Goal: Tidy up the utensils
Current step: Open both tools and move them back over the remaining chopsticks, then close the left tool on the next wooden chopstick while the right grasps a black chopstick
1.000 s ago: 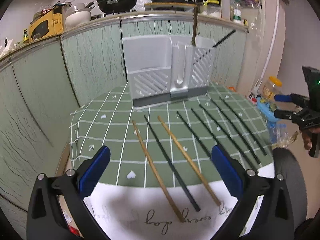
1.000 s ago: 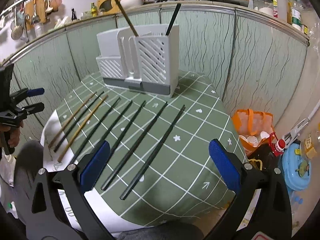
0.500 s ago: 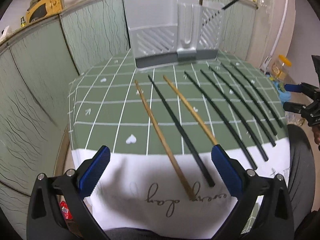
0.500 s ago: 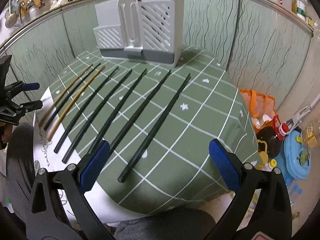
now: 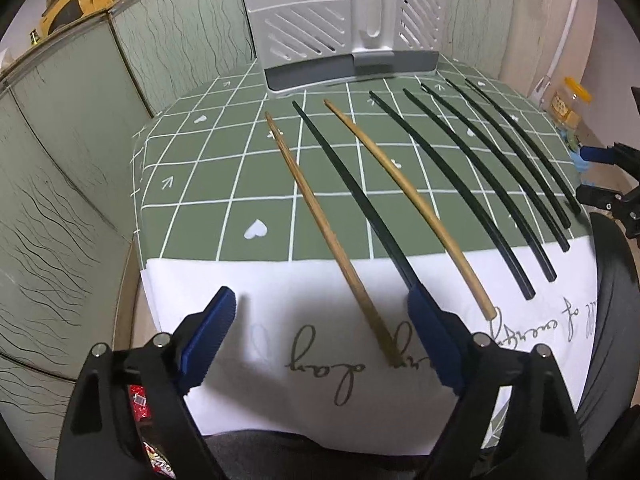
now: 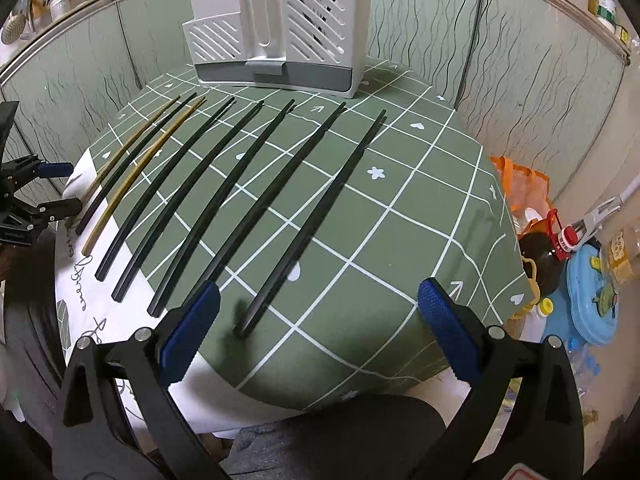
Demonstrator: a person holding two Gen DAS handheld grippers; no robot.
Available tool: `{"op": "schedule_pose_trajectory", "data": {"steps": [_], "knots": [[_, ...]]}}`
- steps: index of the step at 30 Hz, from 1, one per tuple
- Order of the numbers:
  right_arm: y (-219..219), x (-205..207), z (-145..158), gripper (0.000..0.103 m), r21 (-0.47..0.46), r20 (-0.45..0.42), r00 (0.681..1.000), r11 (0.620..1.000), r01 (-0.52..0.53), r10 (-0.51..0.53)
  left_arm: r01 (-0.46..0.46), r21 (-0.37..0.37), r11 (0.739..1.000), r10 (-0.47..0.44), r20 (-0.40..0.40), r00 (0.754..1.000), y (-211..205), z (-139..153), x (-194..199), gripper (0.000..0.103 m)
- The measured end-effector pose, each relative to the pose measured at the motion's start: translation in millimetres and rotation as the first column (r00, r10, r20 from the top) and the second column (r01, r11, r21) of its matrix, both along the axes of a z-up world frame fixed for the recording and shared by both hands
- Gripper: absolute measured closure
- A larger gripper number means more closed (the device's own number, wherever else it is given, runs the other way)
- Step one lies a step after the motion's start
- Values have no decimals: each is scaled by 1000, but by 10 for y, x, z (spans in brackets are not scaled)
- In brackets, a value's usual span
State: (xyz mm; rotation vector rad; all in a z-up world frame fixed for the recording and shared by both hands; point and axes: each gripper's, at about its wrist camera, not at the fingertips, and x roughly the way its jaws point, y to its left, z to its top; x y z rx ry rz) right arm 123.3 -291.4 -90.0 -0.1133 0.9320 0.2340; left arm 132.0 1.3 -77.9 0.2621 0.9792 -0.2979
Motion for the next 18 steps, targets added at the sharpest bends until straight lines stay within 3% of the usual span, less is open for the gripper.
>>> {"op": "schedule_pose_trajectory", "data": {"steps": [6, 13, 18], "knots": [[52, 8, -44, 8, -21, -23, 1000, 1000, 11, -12, 0, 20, 1000, 0, -15, 1000, -22, -26, -11, 23], [104, -41, -63, 8, -32, 21, 999, 999, 28, -27, -6, 8, 1000, 6, 10, 1000, -50, -13, -53, 24], [137, -77, -134, 11, -26, 49, 997, 998, 52, -51, -38, -19, 999, 39, 40, 998, -45, -46, -90, 32]]}}
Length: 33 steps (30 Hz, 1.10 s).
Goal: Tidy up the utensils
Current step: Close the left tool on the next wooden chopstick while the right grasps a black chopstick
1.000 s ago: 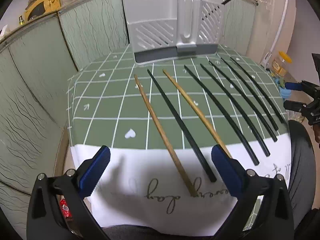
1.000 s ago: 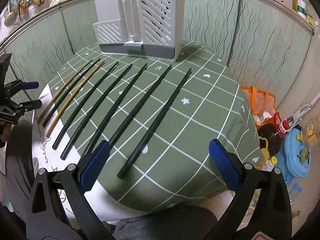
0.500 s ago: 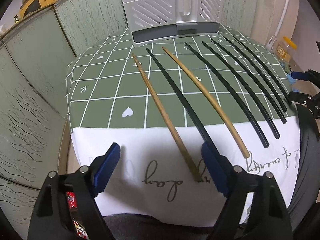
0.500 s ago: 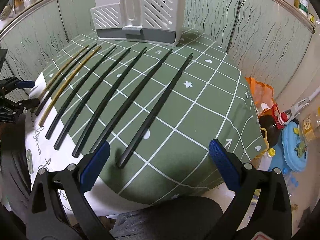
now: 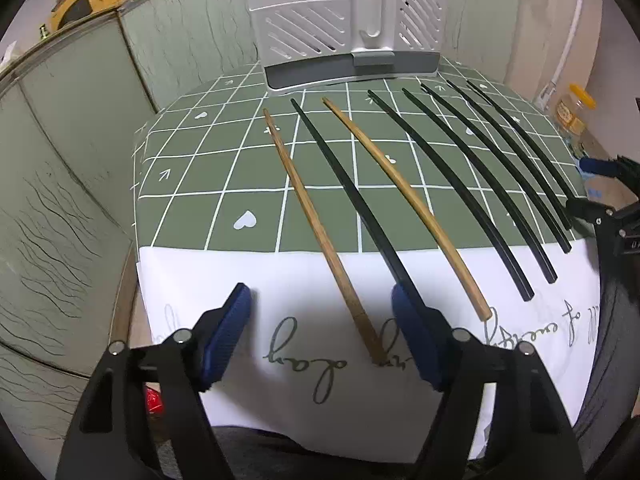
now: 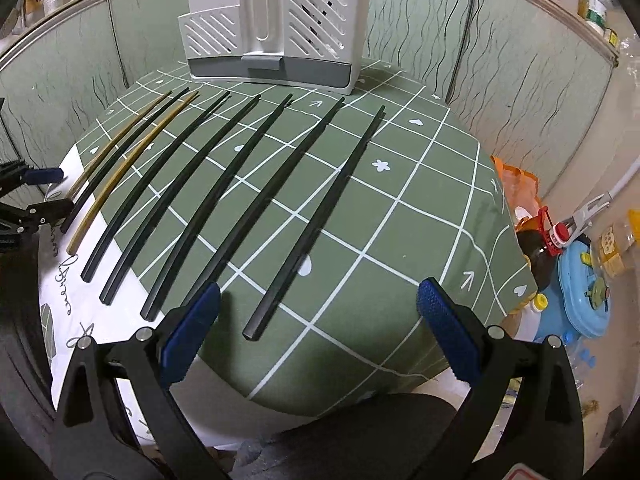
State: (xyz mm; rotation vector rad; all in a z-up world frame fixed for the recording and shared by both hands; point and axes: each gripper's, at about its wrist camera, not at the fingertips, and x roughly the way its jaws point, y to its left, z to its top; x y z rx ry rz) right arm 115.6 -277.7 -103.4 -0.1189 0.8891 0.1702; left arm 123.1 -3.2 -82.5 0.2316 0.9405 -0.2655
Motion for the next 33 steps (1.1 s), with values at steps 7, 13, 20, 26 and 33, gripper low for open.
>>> {"op": "schedule_pose_trajectory", "data": {"steps": [7, 13, 20, 26, 33], "knots": [[-30, -41, -11, 20, 30, 40, 998, 999, 40, -42, -69, -27, 997, 70, 32, 997, 56, 3, -27, 43], [-75, -95, 3, 38, 36, 71, 993, 995, 90, -92, -128, -44, 991, 130, 51, 990, 68, -1, -72, 50], [-28, -196, -4, 61, 39, 98, 987, 992, 122, -125, -197, -62, 978, 202, 78, 976, 75, -16, -137, 63], [34, -289, -23, 75, 47, 124, 978, 985, 163, -168, -250, -92, 964, 258, 100, 961, 88, -28, -215, 72], [36, -339, -36, 96, 61, 136, 972, 980, 187, -194, -282, -82, 956, 290, 115, 950, 73, -51, -248, 95]]}}
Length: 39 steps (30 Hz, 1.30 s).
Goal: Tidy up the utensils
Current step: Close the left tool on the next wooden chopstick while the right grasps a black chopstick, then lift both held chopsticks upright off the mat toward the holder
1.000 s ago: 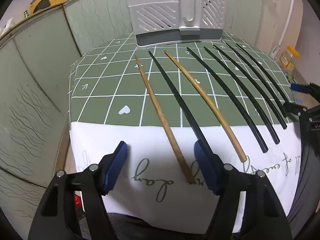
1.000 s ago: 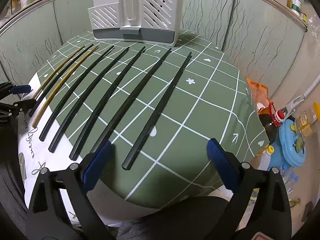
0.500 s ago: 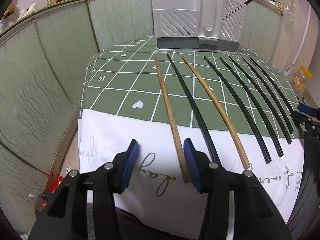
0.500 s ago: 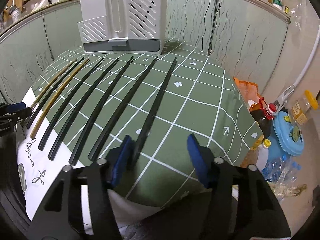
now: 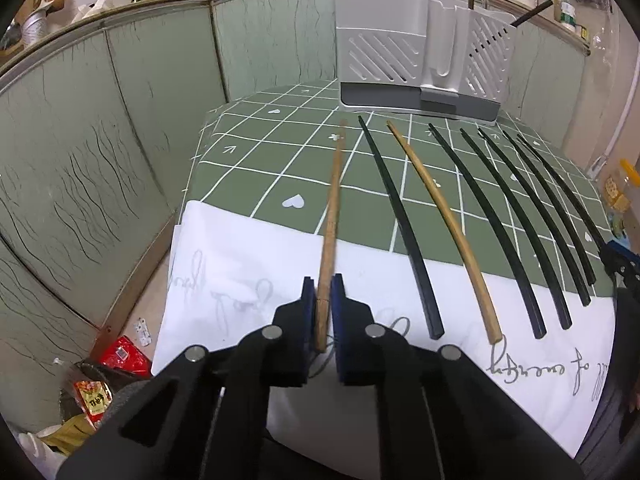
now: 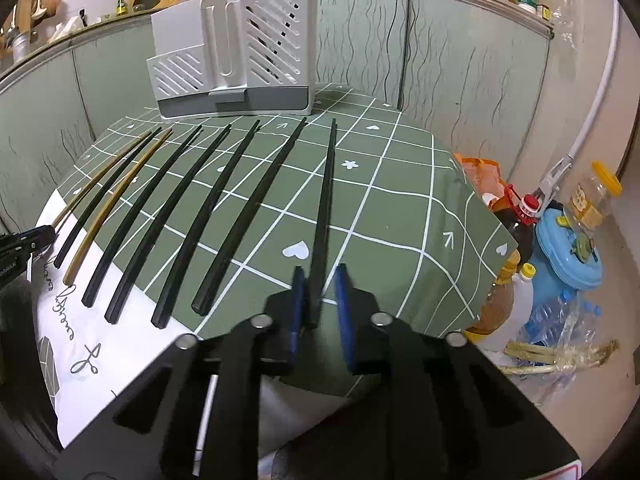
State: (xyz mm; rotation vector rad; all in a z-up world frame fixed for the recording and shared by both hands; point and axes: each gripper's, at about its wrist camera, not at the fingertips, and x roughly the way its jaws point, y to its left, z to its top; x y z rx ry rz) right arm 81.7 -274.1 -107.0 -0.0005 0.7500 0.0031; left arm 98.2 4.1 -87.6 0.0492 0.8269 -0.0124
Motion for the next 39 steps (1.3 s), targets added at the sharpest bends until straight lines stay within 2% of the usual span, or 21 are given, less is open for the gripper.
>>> {"op": "schedule_pose_trajectory", "data": {"steps": [11, 24, 39], "knots": [[-89, 0, 53, 97, 44, 9, 1000, 999, 12, -12, -6, -92, 996, 5, -13, 1000, 134, 46, 36, 95], [-151, -17, 310, 97, 77, 30, 999, 997, -27, 24, 8, -102, 995, -5, 26, 1000, 232, 316, -21, 95], [-185, -71, 486, 97, 84, 66, 997, 996, -35, 29, 18, -105, 994, -15, 27, 1000, 238, 349, -23, 95]]}}
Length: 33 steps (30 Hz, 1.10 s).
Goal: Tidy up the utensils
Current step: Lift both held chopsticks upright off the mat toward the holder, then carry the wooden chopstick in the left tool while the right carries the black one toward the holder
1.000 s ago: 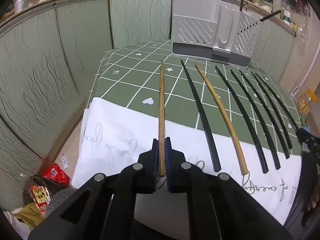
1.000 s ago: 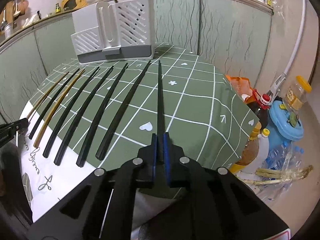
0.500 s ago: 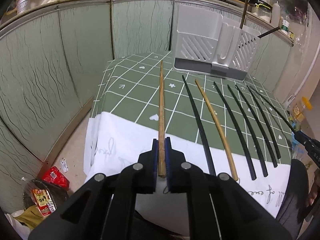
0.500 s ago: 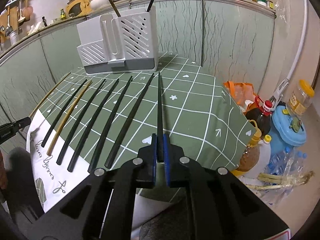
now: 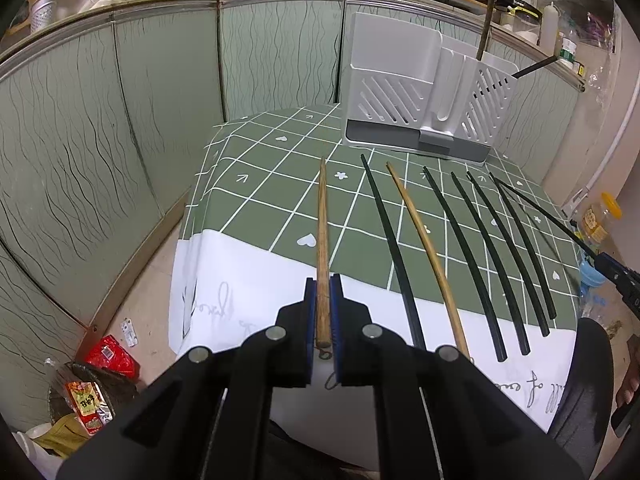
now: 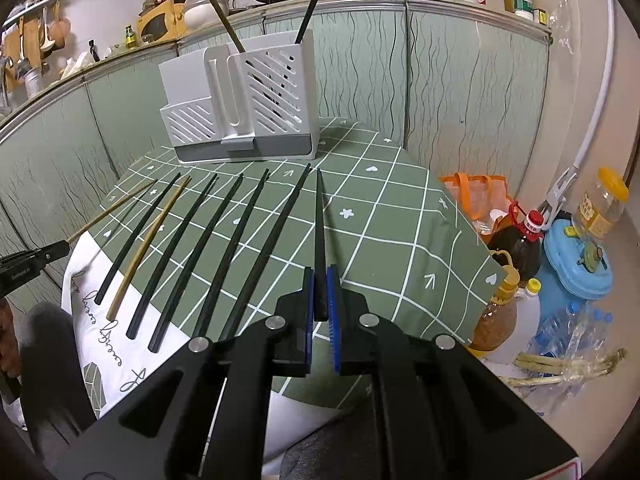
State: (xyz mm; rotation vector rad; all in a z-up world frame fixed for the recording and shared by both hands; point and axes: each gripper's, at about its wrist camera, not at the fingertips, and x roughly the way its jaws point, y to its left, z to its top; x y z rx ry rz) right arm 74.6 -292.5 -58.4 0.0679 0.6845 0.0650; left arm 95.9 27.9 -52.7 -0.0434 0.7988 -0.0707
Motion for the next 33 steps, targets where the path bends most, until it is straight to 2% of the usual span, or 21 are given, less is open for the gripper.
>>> {"op": "schedule_pose_trajectory", "data": {"steps": [9, 22, 33], "knots": [[-14, 36, 202, 97, -3, 37, 999, 1000, -18, 18, 13, -23, 1000, -12, 34, 999, 34, 124, -24, 95], [-98, 221, 682, 97, 4, 104, 993, 999, -52, 51, 39, -36, 999, -35, 105, 994, 37, 526, 123, 95], [-160, 346, 972, 97, 4, 163, 985, 999, -54, 52, 42, -25, 999, -37, 171, 985, 66, 860, 248, 95]]}}
